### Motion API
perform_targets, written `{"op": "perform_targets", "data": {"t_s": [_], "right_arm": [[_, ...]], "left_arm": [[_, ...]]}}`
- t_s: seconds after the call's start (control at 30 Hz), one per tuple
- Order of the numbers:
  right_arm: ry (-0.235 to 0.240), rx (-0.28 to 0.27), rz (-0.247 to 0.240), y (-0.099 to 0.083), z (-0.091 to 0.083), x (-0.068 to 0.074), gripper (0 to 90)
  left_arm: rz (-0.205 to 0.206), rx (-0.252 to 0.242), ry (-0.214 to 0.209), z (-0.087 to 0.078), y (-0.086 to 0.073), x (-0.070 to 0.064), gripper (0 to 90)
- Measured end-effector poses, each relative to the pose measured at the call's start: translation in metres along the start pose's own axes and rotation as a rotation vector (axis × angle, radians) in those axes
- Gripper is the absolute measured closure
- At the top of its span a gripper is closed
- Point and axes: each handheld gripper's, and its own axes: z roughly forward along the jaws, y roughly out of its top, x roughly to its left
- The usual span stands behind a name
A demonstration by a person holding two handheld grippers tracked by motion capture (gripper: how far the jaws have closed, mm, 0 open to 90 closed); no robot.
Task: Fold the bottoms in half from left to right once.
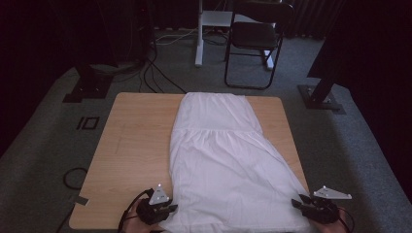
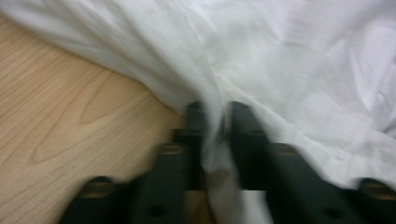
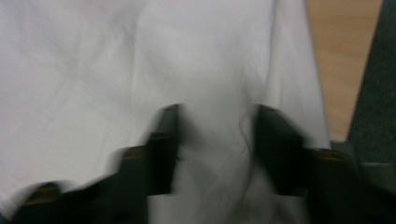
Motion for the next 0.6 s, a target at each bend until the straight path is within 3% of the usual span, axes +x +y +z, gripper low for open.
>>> {"op": "perform_targets", "data": {"t_s": [0.03, 0.07, 0.1, 0.23, 0.33, 0.4, 0.43, 0.5, 0.57, 0.6], "right_arm": [[0.011, 0.008, 0.006, 0.001, 0.000, 0.000, 78.7], [-0.011, 0.015, -0.005, 0.002, -0.001, 0.001, 86.6], [-0.029, 0.004, -0.021, 0.004, -0.004, 0.003, 88.4], [-0.018, -0.104, -0.033, 0.012, -0.029, 0.005, 89.0], [-0.026, -0.164, -0.029, 0.015, -0.044, 0.003, 88.9], [-0.028, -0.186, 0.001, 0.013, -0.050, -0.003, 88.9], [-0.033, -0.176, 0.014, 0.011, -0.051, -0.007, 88.9], [-0.059, -0.099, 0.025, 0.006, -0.045, -0.013, 88.7], [-0.071, -0.022, 0.026, 0.000, -0.035, -0.016, 87.4], [-0.083, -0.001, 0.040, -0.001, -0.030, -0.017, 81.5]], "left_arm": [[0.006, -0.023, -0.005, -0.004, 0.000, -0.001, 87.1], [0.011, -0.058, 0.007, -0.011, 0.001, -0.002, 88.4], [0.012, -0.086, 0.019, -0.018, 0.002, -0.003, 88.8], [0.006, -0.173, 0.042, -0.045, 0.004, -0.006, 89.4], [0.020, -0.175, 0.003, -0.052, 0.006, -0.012, 89.5], [0.043, -0.168, -0.029, -0.055, 0.007, -0.020, 89.5], [0.051, -0.163, -0.046, -0.055, 0.007, -0.022, 89.4], [0.054, -0.151, -0.092, -0.052, 0.007, -0.023, 87.5], [0.036, -0.167, -0.065, -0.049, 0.006, -0.019, 71.3], [0.019, -0.173, -0.046, -0.048, 0.007, -0.014, 62.3]]}}
